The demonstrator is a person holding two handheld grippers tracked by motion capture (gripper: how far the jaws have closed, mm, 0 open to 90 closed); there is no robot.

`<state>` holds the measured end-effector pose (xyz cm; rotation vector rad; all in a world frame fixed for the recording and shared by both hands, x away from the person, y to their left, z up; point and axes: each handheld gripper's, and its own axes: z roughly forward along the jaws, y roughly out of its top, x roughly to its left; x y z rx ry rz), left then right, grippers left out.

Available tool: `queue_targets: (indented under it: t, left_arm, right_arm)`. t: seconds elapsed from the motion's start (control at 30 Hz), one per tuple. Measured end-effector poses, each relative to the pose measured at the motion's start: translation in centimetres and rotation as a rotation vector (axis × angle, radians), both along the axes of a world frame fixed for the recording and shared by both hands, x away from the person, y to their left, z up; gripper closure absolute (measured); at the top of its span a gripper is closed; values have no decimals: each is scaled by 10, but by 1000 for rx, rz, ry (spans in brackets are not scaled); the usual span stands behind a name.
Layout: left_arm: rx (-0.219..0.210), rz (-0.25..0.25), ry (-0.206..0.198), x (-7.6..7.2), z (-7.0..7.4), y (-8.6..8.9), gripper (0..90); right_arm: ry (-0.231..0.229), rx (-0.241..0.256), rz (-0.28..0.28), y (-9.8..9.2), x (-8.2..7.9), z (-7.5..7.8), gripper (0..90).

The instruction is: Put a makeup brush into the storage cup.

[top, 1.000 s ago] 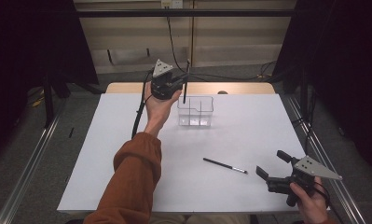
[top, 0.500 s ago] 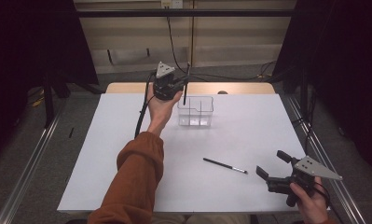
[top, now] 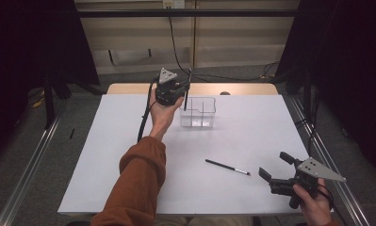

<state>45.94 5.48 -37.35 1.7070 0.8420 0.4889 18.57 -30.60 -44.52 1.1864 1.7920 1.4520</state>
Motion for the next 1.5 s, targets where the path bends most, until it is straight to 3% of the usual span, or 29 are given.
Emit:
queue_targets:
  t: [0.73, 1.0, 1.5]
  left_arm:
    - [9, 0, 35, -1, -22, 4, 837]
    - [24, -6, 38, -1, -24, 4, 837]
    - [15, -5, 60, -1, -26, 9, 820]
  right_arm:
    - [-1, -5, 2, 0, 0, 0, 2]
    - [1, -3, 2, 0, 0, 0, 2]
    - [1, -2, 1, 0, 0, 0, 2]
